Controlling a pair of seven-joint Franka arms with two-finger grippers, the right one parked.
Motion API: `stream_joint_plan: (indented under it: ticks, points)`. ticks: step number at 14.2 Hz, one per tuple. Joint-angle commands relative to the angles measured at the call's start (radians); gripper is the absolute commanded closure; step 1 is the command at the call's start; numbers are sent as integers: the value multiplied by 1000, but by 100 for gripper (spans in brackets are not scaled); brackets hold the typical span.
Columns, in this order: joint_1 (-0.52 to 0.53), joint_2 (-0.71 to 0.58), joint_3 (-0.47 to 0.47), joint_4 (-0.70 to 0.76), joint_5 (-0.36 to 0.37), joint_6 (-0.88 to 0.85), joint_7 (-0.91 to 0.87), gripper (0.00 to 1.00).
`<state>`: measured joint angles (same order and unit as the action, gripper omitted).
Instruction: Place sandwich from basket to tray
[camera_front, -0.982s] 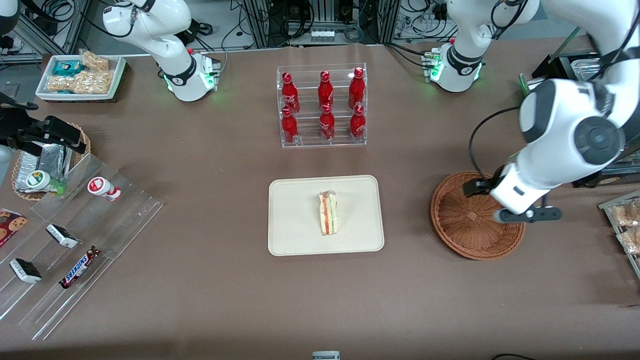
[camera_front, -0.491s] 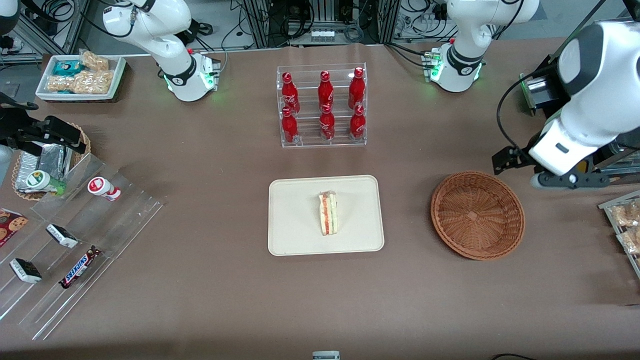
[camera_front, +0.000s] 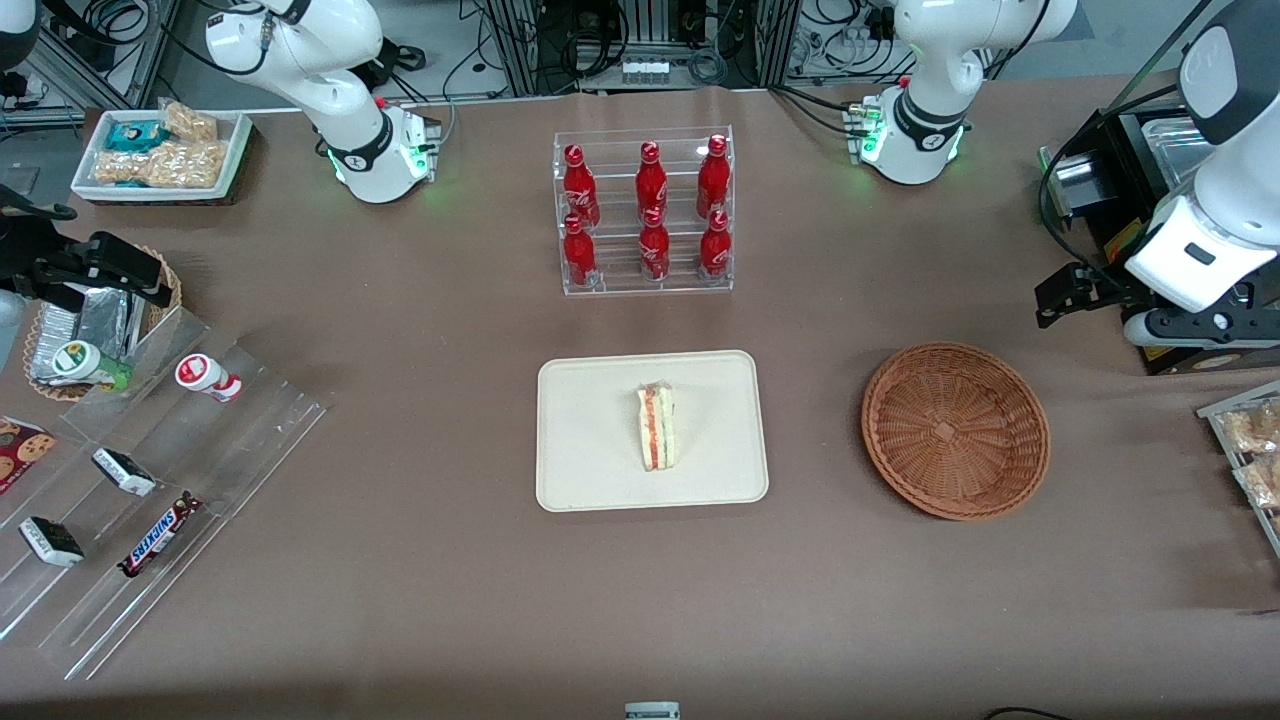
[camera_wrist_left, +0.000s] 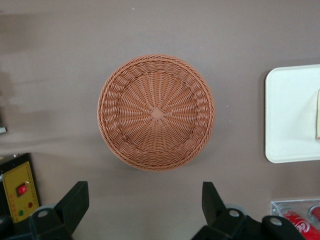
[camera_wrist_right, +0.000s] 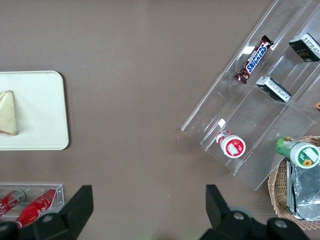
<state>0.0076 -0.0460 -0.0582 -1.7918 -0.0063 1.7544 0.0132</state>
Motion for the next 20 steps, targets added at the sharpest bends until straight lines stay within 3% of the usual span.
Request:
stream_joint_plan:
  ticks: [1, 9, 20]
  points:
    - [18, 26, -26, 37, -3, 3, 33, 0]
    - [2, 81, -34, 140, -4, -35, 31, 0]
    - [0, 67, -66, 140, -7, -111, 27, 0]
